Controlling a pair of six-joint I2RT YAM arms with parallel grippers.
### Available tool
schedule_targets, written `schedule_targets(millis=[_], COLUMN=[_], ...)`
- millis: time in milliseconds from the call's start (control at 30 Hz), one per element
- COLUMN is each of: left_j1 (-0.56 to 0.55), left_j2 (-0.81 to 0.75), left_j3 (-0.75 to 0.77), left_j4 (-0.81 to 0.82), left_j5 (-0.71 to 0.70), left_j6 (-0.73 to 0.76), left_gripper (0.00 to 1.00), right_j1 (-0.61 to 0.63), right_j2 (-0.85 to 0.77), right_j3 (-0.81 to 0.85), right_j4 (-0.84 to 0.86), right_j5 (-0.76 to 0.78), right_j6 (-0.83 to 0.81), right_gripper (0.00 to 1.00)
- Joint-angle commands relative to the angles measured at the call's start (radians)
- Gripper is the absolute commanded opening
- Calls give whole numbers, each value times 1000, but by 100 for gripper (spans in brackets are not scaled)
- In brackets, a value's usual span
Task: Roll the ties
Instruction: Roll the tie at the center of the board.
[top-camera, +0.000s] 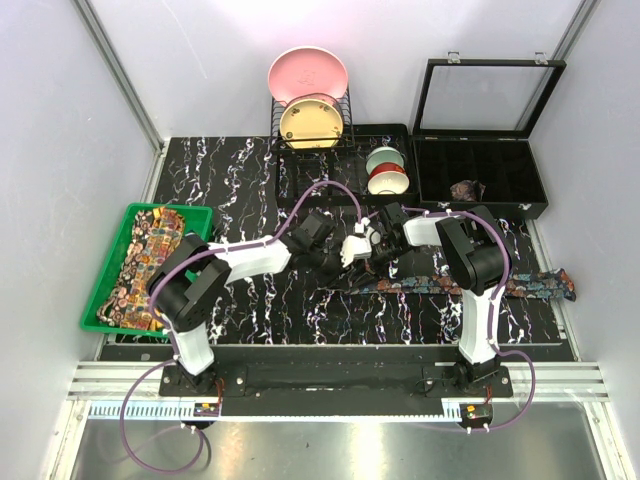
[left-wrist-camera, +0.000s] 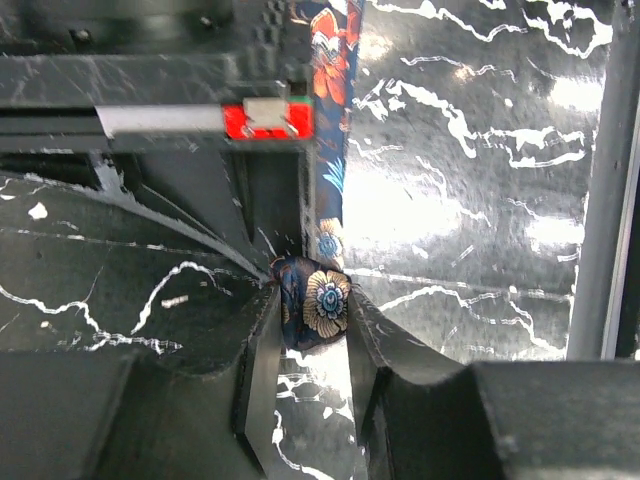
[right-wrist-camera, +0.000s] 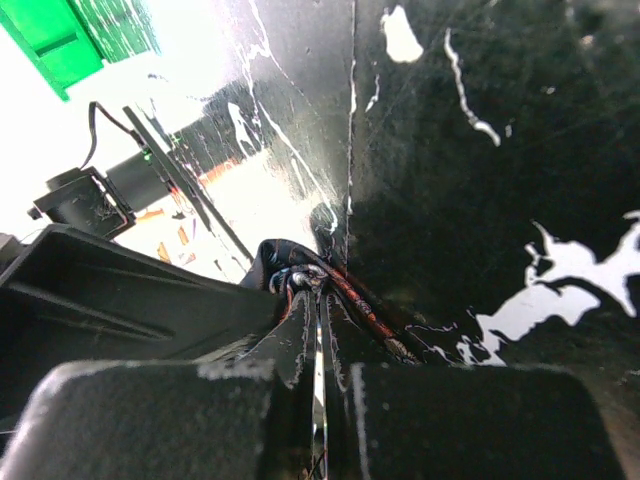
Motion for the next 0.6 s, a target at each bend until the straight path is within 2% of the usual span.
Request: schedule_targets(millis=[0, 167, 333, 400, 500, 567], left_j1=[-10, -22, -26, -28, -30, -30], left_j2=[63, 96, 111, 111, 120, 130], left_j3=[68, 65, 61, 51, 50, 48], left_j4=[51, -3, -78, -91, -101, -98], left_j5=[33, 10, -39, -61, -90, -105], left_j6=[-57, -19, 29, 44, 52, 60], left_gripper=[34, 35, 44, 44, 41, 35], right_j1=[10, 8, 8, 8, 7, 8], right_j2=[23, 17, -31, -34, -32, -43], right_j3=[-17, -24, -34, -36, -37, -39], right_j4=[14, 23, 34, 37, 33, 30], right_j5=[69, 43, 15, 6, -13, -13], right_j6=[-10, 4, 16, 22, 22, 17], right_gripper=[0, 0, 0, 0, 0, 6])
